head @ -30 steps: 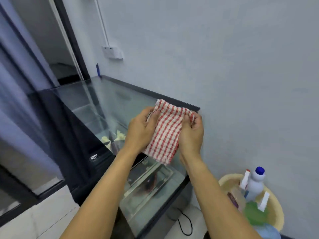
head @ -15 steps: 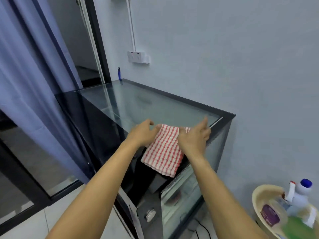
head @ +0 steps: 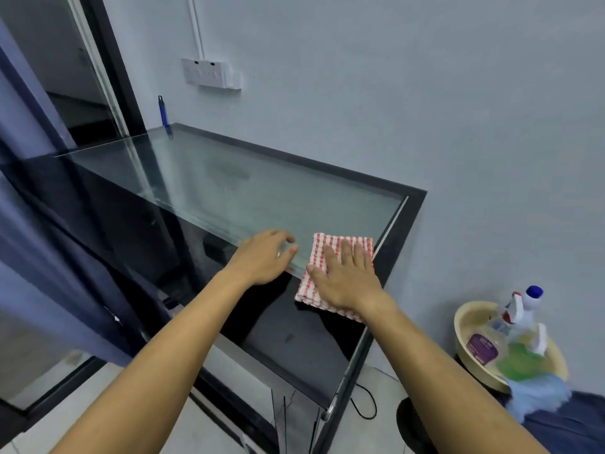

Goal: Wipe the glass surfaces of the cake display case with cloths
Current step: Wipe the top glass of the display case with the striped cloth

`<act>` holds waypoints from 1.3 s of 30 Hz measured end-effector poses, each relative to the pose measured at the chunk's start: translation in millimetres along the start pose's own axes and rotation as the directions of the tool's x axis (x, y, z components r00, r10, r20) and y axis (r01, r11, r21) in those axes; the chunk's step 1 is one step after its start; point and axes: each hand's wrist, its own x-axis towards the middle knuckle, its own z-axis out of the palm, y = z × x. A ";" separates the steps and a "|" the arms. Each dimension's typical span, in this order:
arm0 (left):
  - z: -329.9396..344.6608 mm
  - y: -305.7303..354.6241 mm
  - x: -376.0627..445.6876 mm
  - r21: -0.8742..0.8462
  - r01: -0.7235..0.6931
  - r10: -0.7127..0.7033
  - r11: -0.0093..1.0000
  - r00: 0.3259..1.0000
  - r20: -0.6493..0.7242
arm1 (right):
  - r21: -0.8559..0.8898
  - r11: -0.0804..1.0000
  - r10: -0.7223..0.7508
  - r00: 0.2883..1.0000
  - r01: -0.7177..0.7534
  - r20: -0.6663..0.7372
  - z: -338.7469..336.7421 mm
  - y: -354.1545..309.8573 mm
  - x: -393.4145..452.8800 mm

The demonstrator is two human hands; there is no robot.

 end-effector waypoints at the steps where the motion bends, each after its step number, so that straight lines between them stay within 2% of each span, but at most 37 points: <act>1: 0.4 -1.3 2.3 -0.010 -0.009 0.009 1.000 1.000 -0.016 | -0.017 1.000 -0.003 1.000 0.003 -0.024 -0.9 1.0 3.2; 4: 0.9 -3.6 6.9 -0.022 -0.019 0.018 1.000 0.999 -0.033 | 0.007 1.000 0.010 0.999 -0.010 -0.047 2.9 2.9 13.0; 8: 4.0 -9.8 11.1 0.043 -0.037 0.038 0.998 0.999 -0.022 | -0.011 1.000 0.000 0.997 0.000 -0.082 12.3 2.3 21.8; 15: 2.4 -17.6 32.9 0.100 -0.132 0.134 0.986 0.991 -0.019 | -0.018 1.000 0.010 0.996 -0.012 -0.091 12.6 2.0 23.7; 22: -4.8 -33.0 61.1 0.043 -0.277 0.272 0.960 0.958 0.095 | -0.003 0.991 0.132 0.981 -0.134 -0.145 15.1 -14.9 31.9; 24: 3.0 -40.1 61.1 0.034 -0.309 0.305 0.951 0.949 0.076 | -0.005 0.985 0.168 0.974 -0.171 -0.155 15.5 -18.1 33.7; 28: 10.4 -49.6 61.2 -0.034 -0.311 0.313 0.950 0.948 0.051 | -0.007 0.966 0.254 0.951 -0.259 -0.173 16.3 -28.0 32.1; 33: 10.0 -50.2 62.2 -0.042 -0.297 0.300 0.954 0.939 0.169 | 0.075 0.932 0.361 0.911 -0.354 -0.201 26.3 -55.6 7.8; 39: 8.4 -49.7 62.0 -0.006 -0.304 0.299 0.953 0.933 0.198 | 0.058 0.965 0.262 0.939 -0.255 -0.223 51.7 -87.8 -56.8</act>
